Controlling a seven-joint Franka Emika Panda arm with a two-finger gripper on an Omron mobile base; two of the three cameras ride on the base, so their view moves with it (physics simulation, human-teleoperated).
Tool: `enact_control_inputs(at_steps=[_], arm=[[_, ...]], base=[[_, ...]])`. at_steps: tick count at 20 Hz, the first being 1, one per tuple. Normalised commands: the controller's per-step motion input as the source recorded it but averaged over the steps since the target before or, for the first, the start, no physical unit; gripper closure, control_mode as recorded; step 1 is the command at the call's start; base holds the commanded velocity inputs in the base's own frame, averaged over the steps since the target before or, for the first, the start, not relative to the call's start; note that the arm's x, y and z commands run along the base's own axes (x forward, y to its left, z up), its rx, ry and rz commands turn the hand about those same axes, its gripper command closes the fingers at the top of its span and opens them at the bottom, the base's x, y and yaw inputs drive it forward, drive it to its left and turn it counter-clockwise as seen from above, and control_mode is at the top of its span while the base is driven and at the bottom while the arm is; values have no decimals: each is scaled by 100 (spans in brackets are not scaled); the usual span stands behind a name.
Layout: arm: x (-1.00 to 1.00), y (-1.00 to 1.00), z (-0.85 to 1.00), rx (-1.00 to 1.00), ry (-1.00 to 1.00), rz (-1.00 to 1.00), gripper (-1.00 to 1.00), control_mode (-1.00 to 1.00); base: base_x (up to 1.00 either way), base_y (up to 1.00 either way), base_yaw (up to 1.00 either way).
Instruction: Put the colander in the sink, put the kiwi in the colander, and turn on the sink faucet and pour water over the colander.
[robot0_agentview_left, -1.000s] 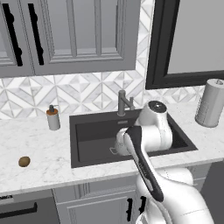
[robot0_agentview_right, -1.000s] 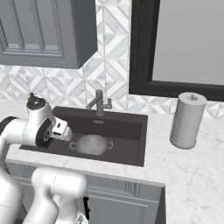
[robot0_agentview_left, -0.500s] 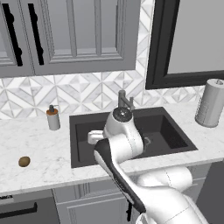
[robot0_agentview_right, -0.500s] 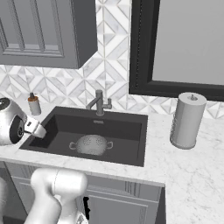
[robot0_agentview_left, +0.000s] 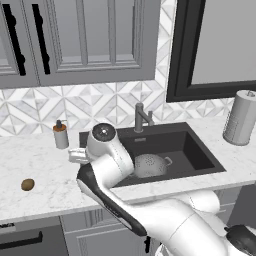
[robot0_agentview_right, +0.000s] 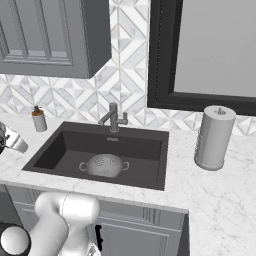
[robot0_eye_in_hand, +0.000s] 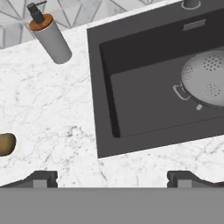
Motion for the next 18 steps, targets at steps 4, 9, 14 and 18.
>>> enact_control_inputs(at_steps=[4,9,14,18], arm=[[1,63,4,20,12,0,-100,-100],[1,62,-13,3,5,3,-100,-100],[1,64,-26,0,0,4,-100,-100],[10,47,-2,3,12,0,-100,-100]], base=[[0,0,0],[0,0,0],[0,0,0],[0,0,0]])
